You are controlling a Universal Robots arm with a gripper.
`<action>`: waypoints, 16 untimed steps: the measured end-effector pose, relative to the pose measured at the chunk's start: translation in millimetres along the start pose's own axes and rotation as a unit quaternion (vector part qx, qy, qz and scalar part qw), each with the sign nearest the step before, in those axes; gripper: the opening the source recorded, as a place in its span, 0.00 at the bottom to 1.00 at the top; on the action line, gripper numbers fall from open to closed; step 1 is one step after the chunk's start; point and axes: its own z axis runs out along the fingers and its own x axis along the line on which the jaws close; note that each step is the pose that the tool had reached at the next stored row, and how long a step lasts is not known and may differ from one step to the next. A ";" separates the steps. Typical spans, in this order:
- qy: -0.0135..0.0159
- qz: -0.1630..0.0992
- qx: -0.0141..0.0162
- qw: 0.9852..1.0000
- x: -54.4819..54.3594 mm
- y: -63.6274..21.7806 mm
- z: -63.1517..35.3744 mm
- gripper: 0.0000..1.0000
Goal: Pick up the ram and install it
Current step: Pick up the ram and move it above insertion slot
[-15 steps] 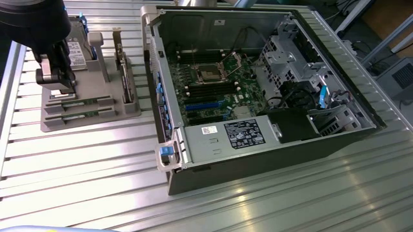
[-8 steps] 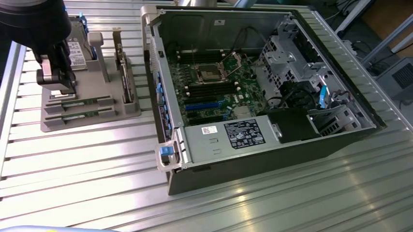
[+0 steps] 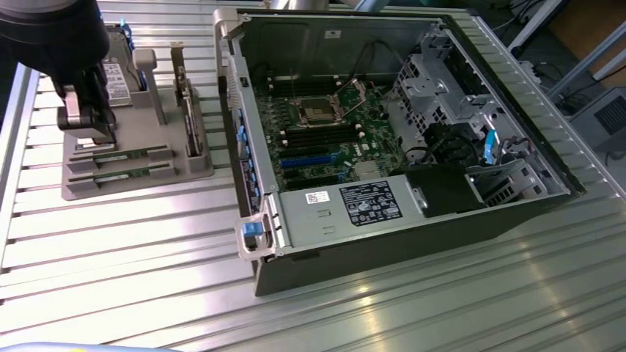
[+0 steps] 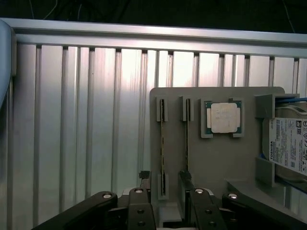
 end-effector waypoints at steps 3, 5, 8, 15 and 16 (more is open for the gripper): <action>0.000 0.000 0.000 1.000 0.0 -0.2 1.1 0.36; 0.000 0.000 0.000 1.000 0.1 -0.5 1.9 0.36; 0.000 0.000 0.000 1.000 0.1 -1.0 3.1 0.36; 0.000 0.000 0.000 1.000 0.2 -3.1 6.1 0.36; 0.000 0.000 0.000 1.000 0.3 -3.3 6.4 0.36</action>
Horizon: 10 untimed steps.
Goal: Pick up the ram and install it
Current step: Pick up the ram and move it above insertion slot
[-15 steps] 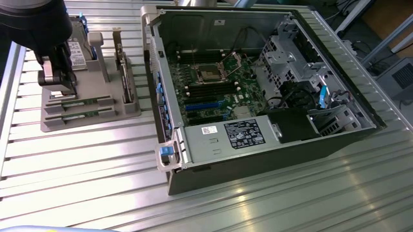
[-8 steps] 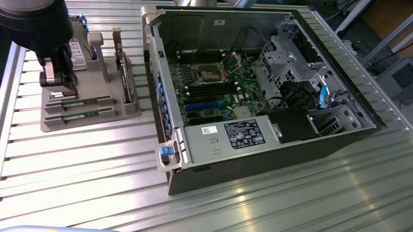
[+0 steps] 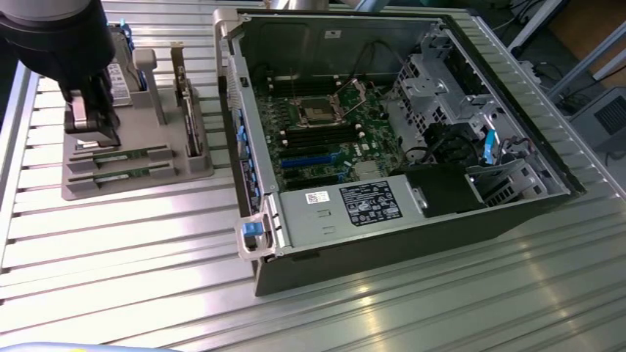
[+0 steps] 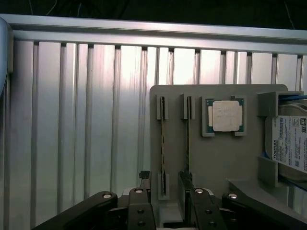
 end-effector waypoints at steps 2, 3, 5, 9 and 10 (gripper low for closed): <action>0.000 0.000 0.000 1.000 0.0 -0.4 0.7 0.36; 0.000 0.000 0.000 1.000 0.1 -0.4 1.0 0.36; 0.000 0.000 0.000 1.000 0.1 -0.5 1.6 0.36; 0.000 0.000 0.000 1.000 0.0 -0.2 3.3 0.36; 0.000 0.000 0.000 1.000 0.0 0.6 3.6 0.36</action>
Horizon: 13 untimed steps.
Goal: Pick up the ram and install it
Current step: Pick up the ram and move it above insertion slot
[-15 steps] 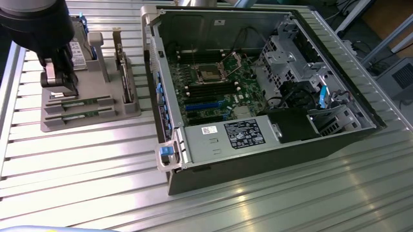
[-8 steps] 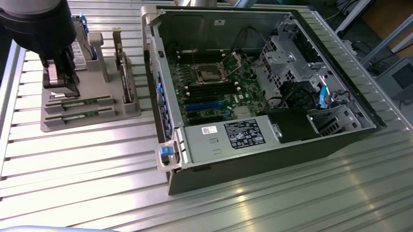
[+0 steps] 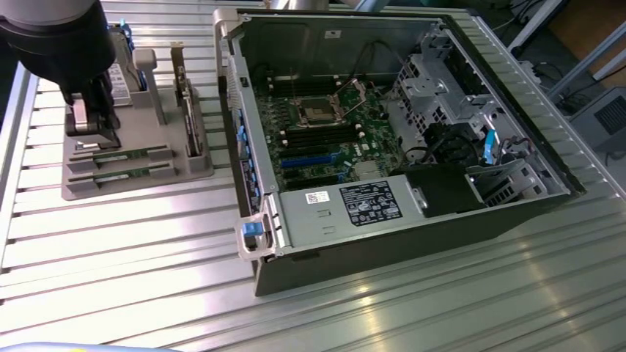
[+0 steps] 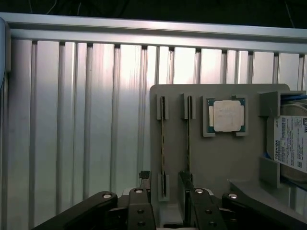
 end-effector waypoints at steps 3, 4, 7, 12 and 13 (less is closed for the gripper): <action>0.000 0.000 0.000 1.000 -0.1 2.3 0.9 0.36; 0.000 0.000 0.000 1.000 -0.1 2.7 1.4 0.36; 0.000 -0.001 0.000 1.000 -0.1 2.3 2.9 0.36; 0.000 -0.001 0.000 1.000 0.1 -0.9 4.6 0.36; 0.000 -0.001 0.000 1.000 0.2 -1.5 5.1 0.36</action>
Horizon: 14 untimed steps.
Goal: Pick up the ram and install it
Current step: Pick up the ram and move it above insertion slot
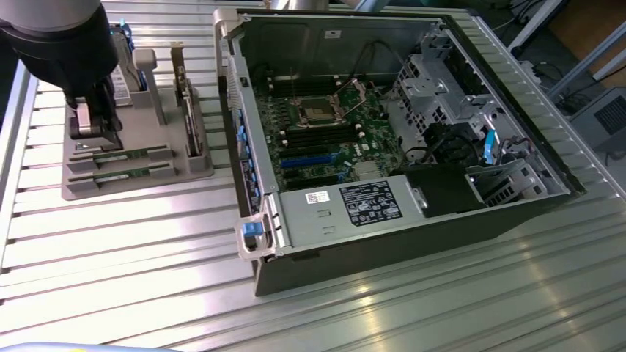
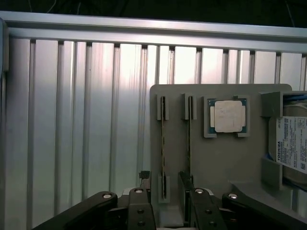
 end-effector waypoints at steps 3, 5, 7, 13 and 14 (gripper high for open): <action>0.000 0.000 0.000 1.000 0.2 -3.3 2.3 0.36; 0.000 0.000 0.000 1.000 0.3 -5.4 3.5 0.36; 0.000 0.000 0.000 1.000 0.3 -5.7 5.3 0.36; 0.000 0.000 0.000 1.000 0.4 -5.9 7.7 0.36; 0.000 0.000 0.000 1.000 0.4 -5.9 8.1 0.36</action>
